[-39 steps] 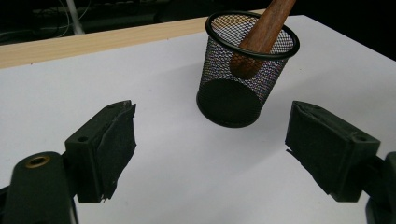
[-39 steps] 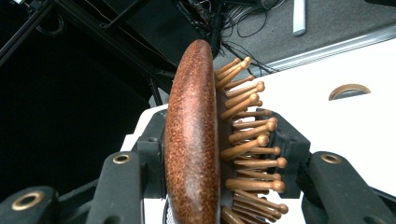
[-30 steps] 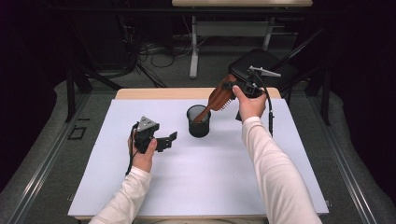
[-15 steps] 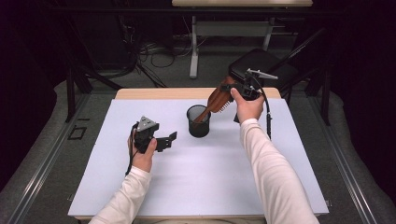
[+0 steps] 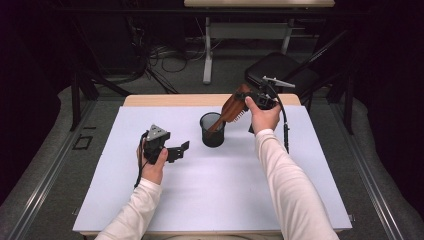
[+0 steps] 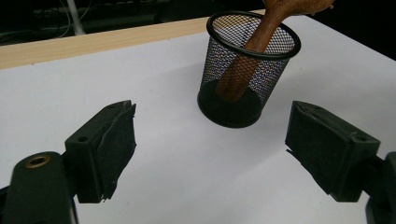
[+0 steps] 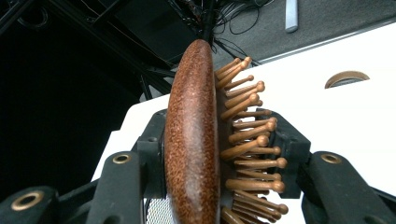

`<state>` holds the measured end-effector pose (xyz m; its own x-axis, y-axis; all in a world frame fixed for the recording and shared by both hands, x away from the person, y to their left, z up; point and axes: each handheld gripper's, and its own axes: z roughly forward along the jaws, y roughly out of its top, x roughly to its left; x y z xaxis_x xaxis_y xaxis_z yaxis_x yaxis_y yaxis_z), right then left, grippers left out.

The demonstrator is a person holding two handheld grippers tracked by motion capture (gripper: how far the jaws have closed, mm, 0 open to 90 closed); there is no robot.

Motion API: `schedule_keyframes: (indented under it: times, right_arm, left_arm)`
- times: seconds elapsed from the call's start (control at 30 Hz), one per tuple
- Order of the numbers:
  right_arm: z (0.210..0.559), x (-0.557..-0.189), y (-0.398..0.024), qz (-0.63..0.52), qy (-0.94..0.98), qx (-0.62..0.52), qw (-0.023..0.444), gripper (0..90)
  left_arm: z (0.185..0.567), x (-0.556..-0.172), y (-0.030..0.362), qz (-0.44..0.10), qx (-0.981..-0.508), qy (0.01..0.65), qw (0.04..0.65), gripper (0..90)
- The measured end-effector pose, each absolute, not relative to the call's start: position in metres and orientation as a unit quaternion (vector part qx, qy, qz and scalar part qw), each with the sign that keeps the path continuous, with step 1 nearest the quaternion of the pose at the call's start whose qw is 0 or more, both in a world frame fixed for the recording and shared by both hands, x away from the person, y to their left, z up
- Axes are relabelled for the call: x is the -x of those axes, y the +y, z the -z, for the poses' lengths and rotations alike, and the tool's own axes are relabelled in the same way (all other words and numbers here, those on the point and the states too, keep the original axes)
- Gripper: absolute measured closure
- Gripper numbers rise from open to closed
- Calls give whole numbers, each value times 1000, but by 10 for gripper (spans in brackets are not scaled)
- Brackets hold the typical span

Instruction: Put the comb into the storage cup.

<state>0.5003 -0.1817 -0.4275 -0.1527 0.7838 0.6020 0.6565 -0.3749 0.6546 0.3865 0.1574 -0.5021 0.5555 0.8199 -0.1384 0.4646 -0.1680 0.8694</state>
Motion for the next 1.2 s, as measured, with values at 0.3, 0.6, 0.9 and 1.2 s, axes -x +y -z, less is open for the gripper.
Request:
schedule_keyframes:
  times: [0.3,0.6,0.9,1.2]
  right_arm:
    - [432,-500,-181,-515,556,-649,60,491]
    - [436,-501,-177,-515,557,-650,58,490]
    - [439,-501,-175,-514,558,-649,58,490]
    - [440,-502,-176,-516,555,-650,54,487]
  left_arm:
    - [502,-387,158,-186,-741,434,478,158]
    - [502,-387,159,-186,-740,436,477,158]
    - [502,-387,159,-186,-740,436,477,158]
    - [502,-387,159,-186,-740,437,476,158]
